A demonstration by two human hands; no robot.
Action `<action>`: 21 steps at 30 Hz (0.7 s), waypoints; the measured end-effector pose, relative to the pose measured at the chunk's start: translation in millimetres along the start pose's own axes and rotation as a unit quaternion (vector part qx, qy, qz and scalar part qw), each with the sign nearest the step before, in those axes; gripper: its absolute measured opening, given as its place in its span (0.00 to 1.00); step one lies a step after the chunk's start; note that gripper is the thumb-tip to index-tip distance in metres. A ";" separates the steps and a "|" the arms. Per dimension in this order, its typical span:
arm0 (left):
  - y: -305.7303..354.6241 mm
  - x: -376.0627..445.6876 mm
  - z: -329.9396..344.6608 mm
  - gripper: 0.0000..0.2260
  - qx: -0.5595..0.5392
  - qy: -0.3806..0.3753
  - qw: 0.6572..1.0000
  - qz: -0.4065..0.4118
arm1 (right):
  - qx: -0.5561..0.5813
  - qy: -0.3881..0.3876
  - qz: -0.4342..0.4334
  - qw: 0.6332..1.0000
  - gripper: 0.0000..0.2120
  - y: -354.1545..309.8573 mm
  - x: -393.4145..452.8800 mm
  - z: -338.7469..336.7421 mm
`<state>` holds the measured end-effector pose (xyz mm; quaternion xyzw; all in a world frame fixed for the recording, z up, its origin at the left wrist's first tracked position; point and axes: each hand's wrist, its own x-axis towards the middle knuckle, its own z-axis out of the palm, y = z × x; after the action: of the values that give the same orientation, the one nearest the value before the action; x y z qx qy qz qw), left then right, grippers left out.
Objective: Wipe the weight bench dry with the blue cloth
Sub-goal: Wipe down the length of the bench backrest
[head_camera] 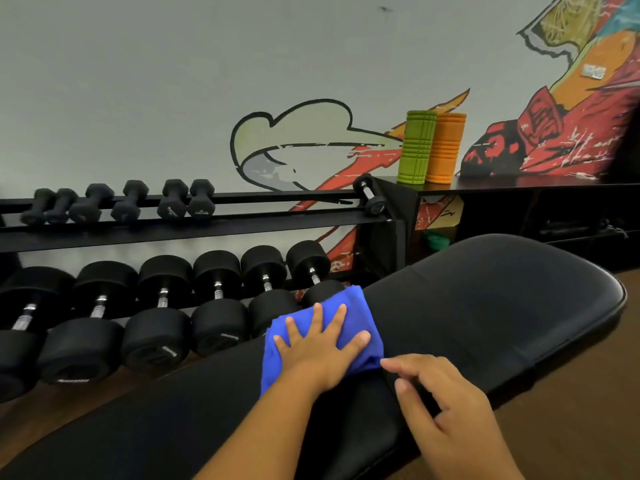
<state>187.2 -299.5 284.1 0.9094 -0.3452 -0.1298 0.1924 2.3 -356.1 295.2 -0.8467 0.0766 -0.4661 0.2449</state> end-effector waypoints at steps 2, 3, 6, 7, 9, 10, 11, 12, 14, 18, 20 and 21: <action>-4.4 5.5 -2.2 0.31 -0.002 -0.003 1.000 -0.015 | 0.002 -0.006 0.011 1.000 0.14 1.2 -0.7 0.8; -5.3 4.5 -1.2 0.31 0.001 -0.008 1.000 -0.017 | 0.004 -0.010 0.018 1.000 0.14 2.5 -1.1 0.0; -7.2 -11.9 7.6 0.30 0.023 -0.008 1.000 0.008 | -0.016 -0.034 0.027 0.999 0.12 5.4 6.9 -2.4; -7.6 -19.4 10.9 0.30 0.030 -0.007 0.999 0.020 | -0.048 -0.048 0.031 0.997 0.12 7.8 12.8 -2.3; -8.9 -27.3 13.8 0.31 0.034 -0.002 0.999 0.029 | -0.152 -0.084 0.034 0.984 0.12 15.4 26.1 0.3; -9.9 -26.6 12.9 0.31 0.031 -0.004 0.999 0.025 | -0.212 -0.102 0.024 0.972 0.12 18.9 31.7 2.1; -9.9 -22.9 10.4 0.32 0.024 -0.007 1.000 0.017 | -0.267 -0.115 0.012 0.957 0.12 22.7 36.9 2.7; -10.3 -18.1 7.2 0.33 0.016 -0.009 1.000 0.003 | -0.310 -0.124 0.004 0.943 0.12 25.4 40.2 2.3; -13.1 -7.4 -0.3 0.34 -0.002 -0.008 0.999 -0.035 | -0.345 -0.117 -0.001 0.931 0.13 27.0 40.0 -2.3; -18.4 11.4 -9.8 0.37 -0.017 -0.005 0.996 -0.090 | -0.306 -0.061 -0.020 0.950 0.17 25.9 28.1 -8.5; -17.4 13.6 -10.3 0.37 -0.012 -0.014 0.995 -0.094 | -0.298 -0.056 -0.015 0.953 0.19 28.4 25.9 -7.5; -17.8 12.5 -9.8 0.36 -0.011 -0.019 0.996 -0.089 | -0.295 -0.054 -0.009 0.954 0.19 29.1 25.1 -6.5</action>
<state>210.2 -293.1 283.7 0.9318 -0.2648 -0.1674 0.1833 13.7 -392.6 302.8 -0.9058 0.1897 -0.3785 -0.0164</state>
